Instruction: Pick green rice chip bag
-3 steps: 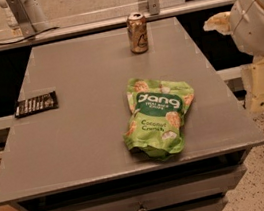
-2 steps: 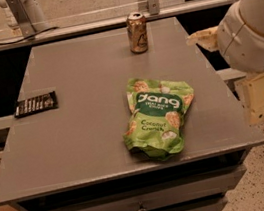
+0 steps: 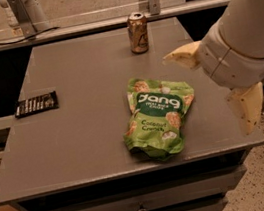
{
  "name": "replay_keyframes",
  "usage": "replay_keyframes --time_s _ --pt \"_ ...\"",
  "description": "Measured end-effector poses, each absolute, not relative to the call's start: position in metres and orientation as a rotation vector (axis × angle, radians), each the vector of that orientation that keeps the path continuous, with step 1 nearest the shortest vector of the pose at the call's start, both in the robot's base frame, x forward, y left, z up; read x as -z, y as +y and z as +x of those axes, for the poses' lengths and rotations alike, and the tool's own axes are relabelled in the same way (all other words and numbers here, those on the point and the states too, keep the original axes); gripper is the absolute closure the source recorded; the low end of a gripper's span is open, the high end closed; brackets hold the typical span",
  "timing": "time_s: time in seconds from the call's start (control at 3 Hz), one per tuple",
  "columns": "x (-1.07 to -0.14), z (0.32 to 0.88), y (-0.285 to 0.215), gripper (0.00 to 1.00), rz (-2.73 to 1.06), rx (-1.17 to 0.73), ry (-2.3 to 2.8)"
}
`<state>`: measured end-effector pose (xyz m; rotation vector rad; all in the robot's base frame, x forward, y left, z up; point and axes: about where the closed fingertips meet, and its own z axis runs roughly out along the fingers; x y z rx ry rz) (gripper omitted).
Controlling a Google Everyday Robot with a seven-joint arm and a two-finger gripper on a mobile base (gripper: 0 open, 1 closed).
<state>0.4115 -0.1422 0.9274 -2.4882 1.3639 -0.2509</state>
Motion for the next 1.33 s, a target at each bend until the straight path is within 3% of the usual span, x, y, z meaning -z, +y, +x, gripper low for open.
replay_keyframes --time_s 0.67,1.33 --pt "-0.924 0.410 -0.142 0.00 -2.525 0.200 1.306" --pt "-0.877 0.416 -0.103 0.00 -2.659 0.009 1.077"
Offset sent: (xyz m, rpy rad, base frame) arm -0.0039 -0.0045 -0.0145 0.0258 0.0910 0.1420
